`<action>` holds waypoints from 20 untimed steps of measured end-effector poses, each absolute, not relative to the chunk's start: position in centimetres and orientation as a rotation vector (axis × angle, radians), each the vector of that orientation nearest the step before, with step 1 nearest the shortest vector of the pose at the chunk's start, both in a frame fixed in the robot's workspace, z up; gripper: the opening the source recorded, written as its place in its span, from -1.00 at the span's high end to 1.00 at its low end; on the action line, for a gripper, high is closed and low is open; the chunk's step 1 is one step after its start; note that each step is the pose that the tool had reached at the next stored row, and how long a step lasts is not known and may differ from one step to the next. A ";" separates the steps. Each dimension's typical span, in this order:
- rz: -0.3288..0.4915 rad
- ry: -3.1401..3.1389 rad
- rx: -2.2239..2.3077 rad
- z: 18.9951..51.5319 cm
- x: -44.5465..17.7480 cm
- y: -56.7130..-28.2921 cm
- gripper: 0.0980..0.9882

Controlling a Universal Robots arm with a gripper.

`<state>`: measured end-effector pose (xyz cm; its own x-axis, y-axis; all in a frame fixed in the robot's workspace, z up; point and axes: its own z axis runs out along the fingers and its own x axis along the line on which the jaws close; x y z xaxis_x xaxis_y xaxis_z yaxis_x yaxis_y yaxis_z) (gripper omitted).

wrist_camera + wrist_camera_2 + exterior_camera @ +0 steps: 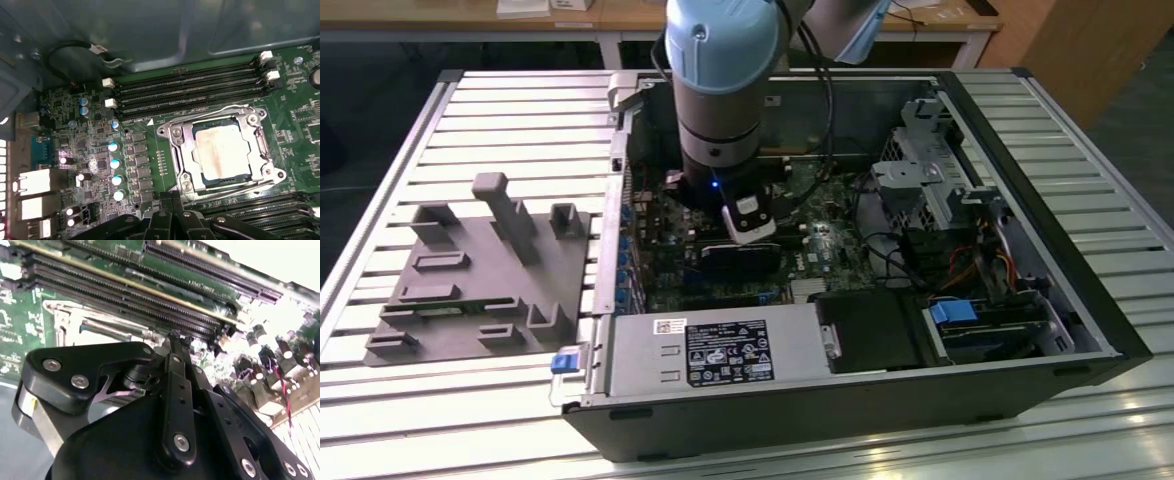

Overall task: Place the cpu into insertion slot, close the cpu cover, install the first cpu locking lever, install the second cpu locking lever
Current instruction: 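Install the second cpu locking lever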

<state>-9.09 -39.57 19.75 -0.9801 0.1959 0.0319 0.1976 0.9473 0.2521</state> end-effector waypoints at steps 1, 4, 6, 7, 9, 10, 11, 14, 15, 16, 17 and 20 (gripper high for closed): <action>-0.402 -3.094 -0.313 20.0 -9.1 -39.6 0.99; -0.401 -3.094 -0.313 20.6 -9.1 -39.6 0.99; -0.404 -3.093 -0.312 20.8 -9.0 -39.6 0.99; -0.404 -3.093 -0.313 20.8 -8.9 -39.6 0.99; -0.403 -3.091 -0.313 20.9 -8.4 -39.5 0.99; -0.403 -3.091 -0.313 20.9 -8.1 -39.5 0.99; -0.403 -3.090 -0.313 20.9 -7.8 -39.5 0.99; -0.402 -3.089 -0.313 20.9 -6.8 -39.5 0.99; -0.402 -3.088 -0.313 20.9 -6.4 -39.5 0.99; -0.402 -3.088 -0.313 20.9 -6.1 -39.5 0.99; -0.402 -3.087 -0.313 20.9 -5.7 -39.4 0.99; -0.401 -3.086 -0.313 20.9 -4.8 -39.4 0.99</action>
